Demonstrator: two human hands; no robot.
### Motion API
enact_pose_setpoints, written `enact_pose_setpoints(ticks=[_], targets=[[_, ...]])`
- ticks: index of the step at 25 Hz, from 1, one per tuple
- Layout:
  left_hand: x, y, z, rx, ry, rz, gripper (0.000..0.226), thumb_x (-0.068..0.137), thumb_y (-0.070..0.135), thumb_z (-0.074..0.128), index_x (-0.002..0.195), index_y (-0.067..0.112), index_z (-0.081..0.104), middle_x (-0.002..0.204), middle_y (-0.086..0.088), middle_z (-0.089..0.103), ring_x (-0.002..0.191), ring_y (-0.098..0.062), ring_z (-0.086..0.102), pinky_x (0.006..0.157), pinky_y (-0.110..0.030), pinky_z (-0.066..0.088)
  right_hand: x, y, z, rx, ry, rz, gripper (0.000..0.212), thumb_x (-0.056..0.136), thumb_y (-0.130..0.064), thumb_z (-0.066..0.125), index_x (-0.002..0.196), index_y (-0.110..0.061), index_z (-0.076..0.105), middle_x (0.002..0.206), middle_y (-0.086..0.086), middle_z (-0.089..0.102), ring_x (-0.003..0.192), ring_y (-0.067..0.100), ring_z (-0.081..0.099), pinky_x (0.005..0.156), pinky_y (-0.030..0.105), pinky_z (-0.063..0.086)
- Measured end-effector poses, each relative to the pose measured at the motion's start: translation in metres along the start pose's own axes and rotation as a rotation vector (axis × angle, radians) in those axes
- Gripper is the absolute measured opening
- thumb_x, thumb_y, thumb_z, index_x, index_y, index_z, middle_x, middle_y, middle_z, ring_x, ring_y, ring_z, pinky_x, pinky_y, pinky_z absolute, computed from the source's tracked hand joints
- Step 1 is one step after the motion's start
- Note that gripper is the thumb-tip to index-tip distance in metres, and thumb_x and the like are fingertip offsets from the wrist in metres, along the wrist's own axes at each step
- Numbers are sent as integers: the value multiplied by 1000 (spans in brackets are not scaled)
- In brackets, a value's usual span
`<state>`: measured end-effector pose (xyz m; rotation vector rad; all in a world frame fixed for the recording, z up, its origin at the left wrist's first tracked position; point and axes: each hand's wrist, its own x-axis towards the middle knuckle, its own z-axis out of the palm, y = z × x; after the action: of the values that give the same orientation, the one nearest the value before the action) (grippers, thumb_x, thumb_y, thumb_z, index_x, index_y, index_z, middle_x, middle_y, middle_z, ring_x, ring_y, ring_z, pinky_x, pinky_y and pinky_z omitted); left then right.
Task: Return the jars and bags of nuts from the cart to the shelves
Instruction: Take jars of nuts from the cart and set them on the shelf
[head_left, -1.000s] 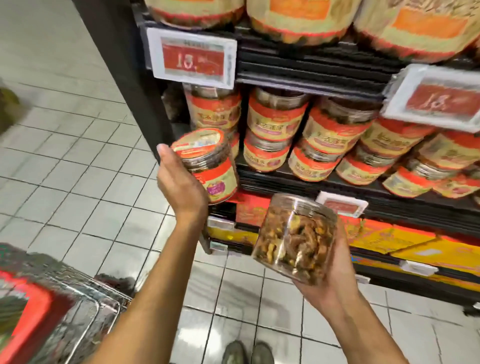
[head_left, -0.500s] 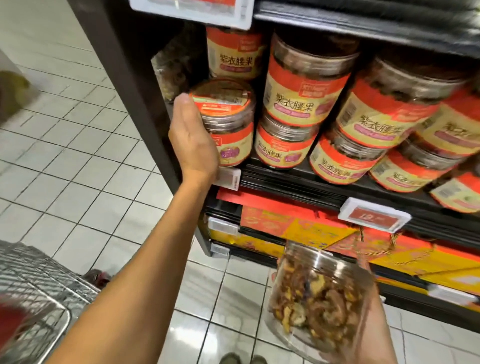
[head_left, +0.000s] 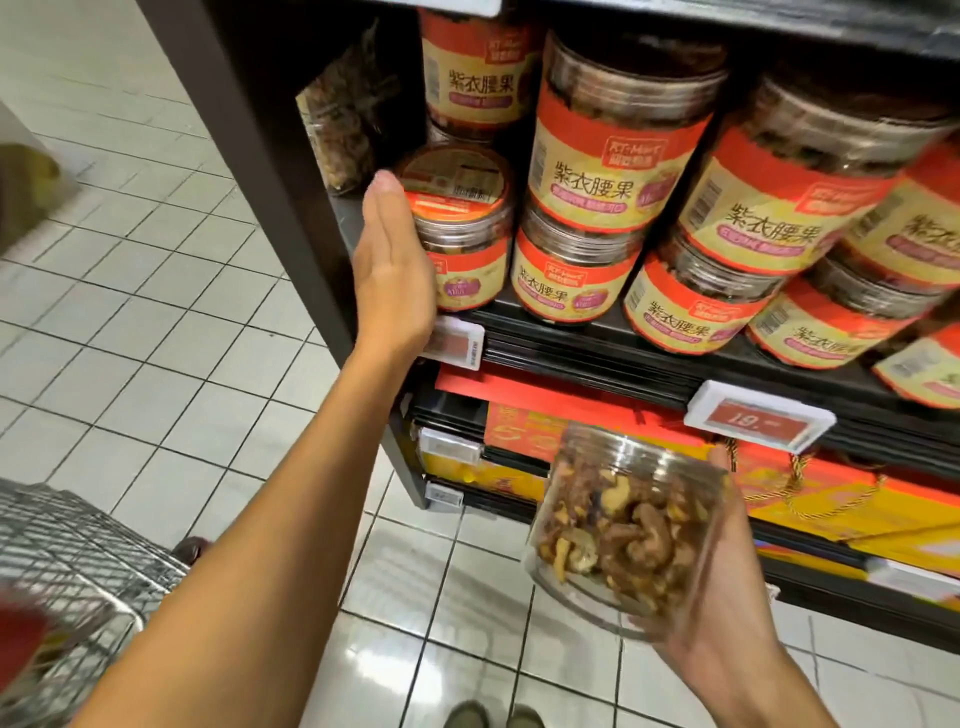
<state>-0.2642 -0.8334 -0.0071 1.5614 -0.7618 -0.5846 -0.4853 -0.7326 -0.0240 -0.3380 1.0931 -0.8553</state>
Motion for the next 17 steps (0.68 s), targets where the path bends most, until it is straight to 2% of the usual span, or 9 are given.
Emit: enact_pose_setpoints(ticks=[2, 3, 5, 6, 8, 10, 12, 14, 17], targets=[[-25, 0, -12, -1, -20, -11, 55, 96, 54, 17, 129, 30, 52, 130, 16, 56, 122, 6, 45, 108, -23, 30, 5, -5, 10, -21, -40, -13, 62, 66, -70, 40, 76, -23, 79, 90, 8, 75, 78, 21, 73, 70, 38, 57], [-44, -3, -23, -10, 14, -18, 47, 99, 49, 20, 116, 29, 60, 116, 17, 63, 109, 7, 53, 99, -19, 34, 4, -8, 17, -24, -48, -41, 65, 65, -71, 40, 82, -21, 78, 95, 8, 75, 84, 22, 72, 76, 39, 56], [-90, -2, -42, -65, 8, -88, 46, 98, 44, 29, 96, 20, 68, 96, 4, 71, 93, -7, 63, 86, -22, 46, 9, -15, 33, -90, -16, -93, 65, 78, -69, 36, 88, -19, 77, 97, 5, 75, 88, 21, 71, 79, 37, 54], [-112, 2, -48, -119, -52, -144, 50, 95, 48, 30, 89, 20, 71, 90, 3, 73, 89, -10, 67, 81, -22, 50, 10, -18, 41, -125, -17, -121, 64, 84, -67, 34, 87, -20, 76, 93, 2, 75, 86, 18, 72, 78, 36, 55], [-139, 17, -51, -158, -241, -152, 56, 86, 63, 28, 88, 30, 72, 88, 10, 74, 89, -7, 68, 77, -16, 51, 8, -23, 63, -230, -36, -217, 60, 88, -64, 30, 84, -22, 73, 81, -6, 75, 77, 11, 72, 71, 32, 58], [-140, 29, -47, -127, -322, -89, 63, 78, 74, 26, 96, 29, 67, 90, 13, 71, 91, -5, 65, 82, -17, 49, 4, -23, 81, -342, -204, -355, 62, 90, -61, 22, 99, -21, 68, 84, -10, 75, 81, 5, 71, 71, 25, 58], [-123, 32, -42, -150, -232, -78, 75, 71, 78, 29, 109, 20, 59, 102, 4, 69, 99, -13, 64, 91, -34, 50, -2, -22, 96, -358, -458, -466, 64, 91, -59, 13, 117, -21, 58, 107, -9, 71, 103, 3, 64, 80, 16, 52], [-104, 36, -38, -154, -62, -61, 81, 67, 76, 33, 112, 13, 57, 108, -6, 68, 103, -24, 64, 92, -49, 49, -7, -27, 104, -355, -606, -497, 66, 90, -55, 7, 130, -21, 47, 129, -8, 59, 122, 1, 52, 94, 13, 44], [-91, 38, -35, -192, 33, -21, 75, 73, 73, 31, 103, 12, 61, 101, -10, 70, 99, -28, 65, 89, -52, 50, -10, -27, 100, -374, -545, -532, 63, 87, -54, 9, 131, -24, 43, 137, -9, 52, 127, -1, 45, 107, 18, 36]])
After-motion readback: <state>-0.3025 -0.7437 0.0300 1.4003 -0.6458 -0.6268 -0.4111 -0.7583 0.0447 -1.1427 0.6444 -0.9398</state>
